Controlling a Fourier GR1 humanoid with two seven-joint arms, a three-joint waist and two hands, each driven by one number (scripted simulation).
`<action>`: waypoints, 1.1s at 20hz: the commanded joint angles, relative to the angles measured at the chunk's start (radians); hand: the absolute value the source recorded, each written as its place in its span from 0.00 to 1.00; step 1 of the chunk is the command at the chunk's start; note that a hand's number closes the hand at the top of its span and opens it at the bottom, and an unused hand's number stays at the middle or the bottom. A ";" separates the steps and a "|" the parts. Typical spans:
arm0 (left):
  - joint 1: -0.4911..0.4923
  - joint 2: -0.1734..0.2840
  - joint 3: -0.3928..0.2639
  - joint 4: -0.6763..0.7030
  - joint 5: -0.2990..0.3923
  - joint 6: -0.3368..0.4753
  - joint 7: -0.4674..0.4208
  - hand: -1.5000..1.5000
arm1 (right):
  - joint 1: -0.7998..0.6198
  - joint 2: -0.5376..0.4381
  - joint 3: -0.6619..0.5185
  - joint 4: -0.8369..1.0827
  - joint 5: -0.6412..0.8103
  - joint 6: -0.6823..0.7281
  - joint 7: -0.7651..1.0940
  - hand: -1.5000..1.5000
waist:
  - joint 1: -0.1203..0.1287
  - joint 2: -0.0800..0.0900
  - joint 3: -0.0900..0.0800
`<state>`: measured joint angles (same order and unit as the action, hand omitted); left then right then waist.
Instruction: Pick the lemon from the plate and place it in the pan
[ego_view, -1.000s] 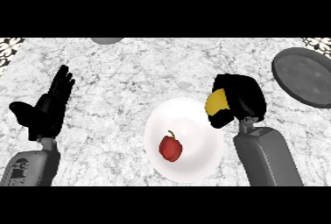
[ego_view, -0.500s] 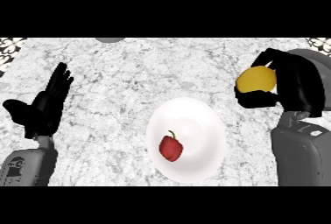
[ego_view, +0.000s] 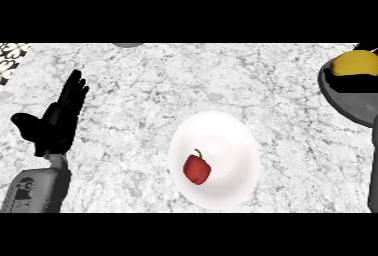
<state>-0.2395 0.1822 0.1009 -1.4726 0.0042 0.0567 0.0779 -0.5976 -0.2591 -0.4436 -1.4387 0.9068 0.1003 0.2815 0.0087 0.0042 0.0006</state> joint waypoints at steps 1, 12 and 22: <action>-0.001 -0.005 -0.008 -0.039 0.000 0.007 0.045 0.50 | -0.016 -0.126 -0.098 0.252 -0.024 -0.111 -0.156 1.00 | 0.011 0.003 0.001; -0.027 0.005 -0.008 0.004 0.013 -0.037 0.004 0.50 | -0.124 -0.390 -0.193 0.858 0.036 -0.406 -0.459 1.00 | 0.044 0.017 0.004; -0.092 0.003 -0.013 0.018 0.006 -0.027 0.039 0.50 | -0.173 -0.443 -0.275 1.119 -0.024 -0.395 -0.525 0.00 | 0.073 0.034 0.008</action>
<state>-0.3065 0.1642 0.0775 -1.4561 0.0007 0.0440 0.0935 -0.7515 -0.6847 -0.6956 -0.4184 0.8995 -0.3146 -0.2345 0.0720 0.0354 0.0083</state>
